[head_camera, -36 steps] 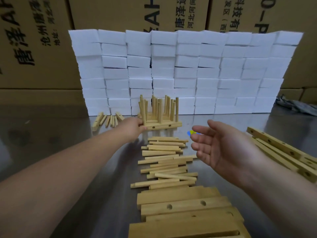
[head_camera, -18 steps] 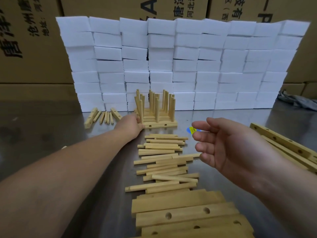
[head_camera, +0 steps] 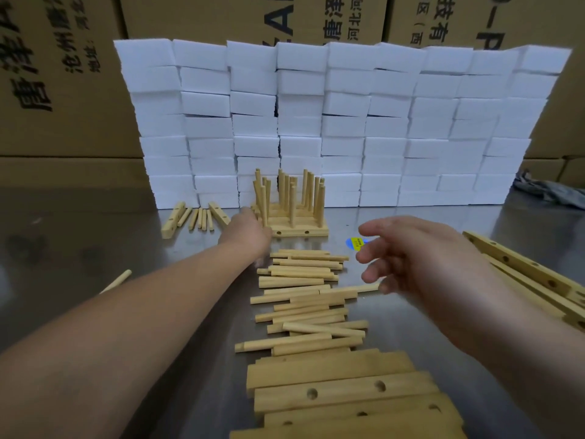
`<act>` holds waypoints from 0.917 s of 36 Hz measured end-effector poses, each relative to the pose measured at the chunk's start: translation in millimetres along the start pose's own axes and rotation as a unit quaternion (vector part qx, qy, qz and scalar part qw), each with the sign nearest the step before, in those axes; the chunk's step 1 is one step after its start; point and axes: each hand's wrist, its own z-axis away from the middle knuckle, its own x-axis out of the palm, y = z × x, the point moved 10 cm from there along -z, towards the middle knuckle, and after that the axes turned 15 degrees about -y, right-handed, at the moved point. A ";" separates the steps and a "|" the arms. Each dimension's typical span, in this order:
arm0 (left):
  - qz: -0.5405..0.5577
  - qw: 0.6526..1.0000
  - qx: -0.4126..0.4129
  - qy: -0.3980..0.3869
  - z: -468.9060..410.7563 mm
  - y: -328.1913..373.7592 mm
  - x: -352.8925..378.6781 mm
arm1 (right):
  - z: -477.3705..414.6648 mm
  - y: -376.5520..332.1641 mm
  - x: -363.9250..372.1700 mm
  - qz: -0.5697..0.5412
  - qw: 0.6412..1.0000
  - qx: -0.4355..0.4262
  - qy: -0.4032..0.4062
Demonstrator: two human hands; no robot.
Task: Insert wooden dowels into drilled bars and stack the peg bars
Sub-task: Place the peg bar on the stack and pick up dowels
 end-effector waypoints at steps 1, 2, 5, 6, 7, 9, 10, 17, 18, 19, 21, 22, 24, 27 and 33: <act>0.005 1.000 0.002 0.000 6.5 2.0 -2.6 | 1.7 -8.4 -4.2 0.096 0.995 -0.012 0.012; 0.008 1.000 0.010 -0.007 12.8 4.9 -3.7 | 3.5 -16.7 -6.7 0.202 0.979 -0.021 0.021; 0.004 0.997 0.047 -0.054 35.5 12.3 0.2 | 4.2 -27.8 -14.0 0.461 0.887 0.001 0.034; 0.009 0.996 0.056 -0.071 44.1 12.4 2.6 | 2.5 -28.7 -20.4 0.514 0.856 0.016 0.045; 0.016 0.994 0.064 -0.087 52.5 11.5 5.4 | -0.5 -27.6 -29.2 0.555 0.830 0.032 0.057; 0.020 0.990 0.079 -0.113 68.5 8.2 11.7 | -9.2 -17.7 -49.1 0.600 0.793 0.083 0.062; 0.019 0.989 0.084 -0.122 75.1 5.3 14.8 | -13.6 -9.7 -59.6 0.612 0.780 0.114 0.059; 0.021 0.984 0.103 -0.145 94.4 -1.2 17.8 | -28.0 45.1 -107.3 0.654 0.711 0.259 0.025; 0.008 0.984 0.106 -0.143 95.8 -0.8 17.3 | -30.1 53.4 -106.2 0.657 0.705 0.266 0.011; -0.009 0.984 0.111 -0.139 97.1 0.0 17.3 | -31.6 60.3 -104.7 0.661 0.700 0.269 -0.001; -0.036 0.984 0.119 -0.128 98.1 1.2 16.9 | -32.9 67.3 -101.9 0.670 0.691 0.269 -0.014; -0.039 0.984 0.121 -0.122 97.6 1.2 15.8 | -32.8 67.2 -101.3 0.674 0.689 0.267 -0.014; -0.035 0.986 0.121 -0.113 96.2 0.5 13.2 | -32.1 63.8 -100.5 0.678 0.688 0.258 -0.006; -0.037 0.985 0.126 -0.113 93.8 0.8 13.1 | -32.0 59.9 -92.4 0.676 0.698 0.235 -0.004; -0.067 0.979 0.163 -0.099 98.7 11.1 10.7 | -33.0 65.0 -76.3 0.703 0.674 0.225 -0.028</act>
